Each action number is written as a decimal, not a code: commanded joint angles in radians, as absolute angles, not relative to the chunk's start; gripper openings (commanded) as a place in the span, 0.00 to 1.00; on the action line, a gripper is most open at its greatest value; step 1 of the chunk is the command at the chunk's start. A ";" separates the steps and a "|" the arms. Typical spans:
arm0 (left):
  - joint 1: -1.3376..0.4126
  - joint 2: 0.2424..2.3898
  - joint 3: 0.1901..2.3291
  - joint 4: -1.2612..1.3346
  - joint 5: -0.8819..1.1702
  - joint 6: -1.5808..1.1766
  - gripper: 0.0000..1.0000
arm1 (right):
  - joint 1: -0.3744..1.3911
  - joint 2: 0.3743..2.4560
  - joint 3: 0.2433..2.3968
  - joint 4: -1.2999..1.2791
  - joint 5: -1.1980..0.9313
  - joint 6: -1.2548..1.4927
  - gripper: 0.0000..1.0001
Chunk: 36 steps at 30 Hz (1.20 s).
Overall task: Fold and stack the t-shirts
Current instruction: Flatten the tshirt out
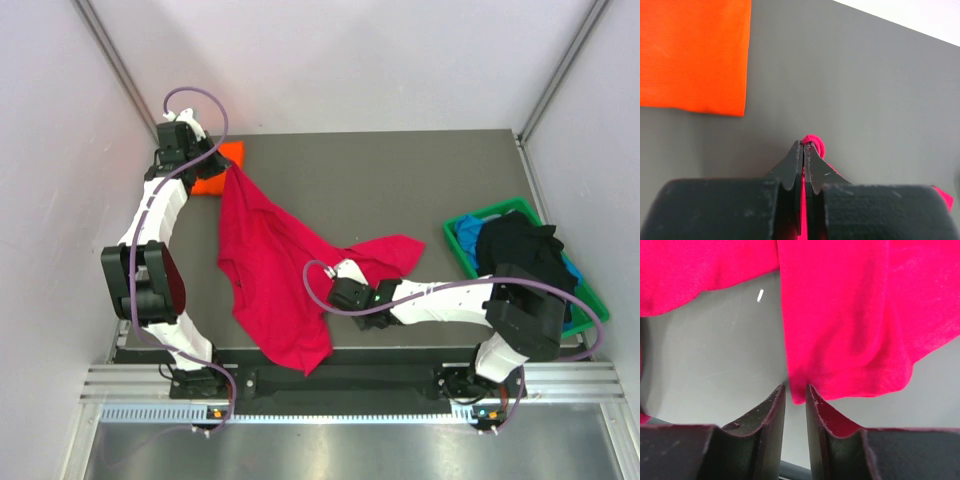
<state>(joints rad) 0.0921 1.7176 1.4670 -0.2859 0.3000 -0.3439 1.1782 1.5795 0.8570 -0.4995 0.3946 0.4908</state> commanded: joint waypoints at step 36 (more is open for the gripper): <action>-0.152 1.231 2.114 -0.723 -0.038 -0.385 0.00 | 1.009 1.028 1.915 -0.895 0.797 0.210 0.00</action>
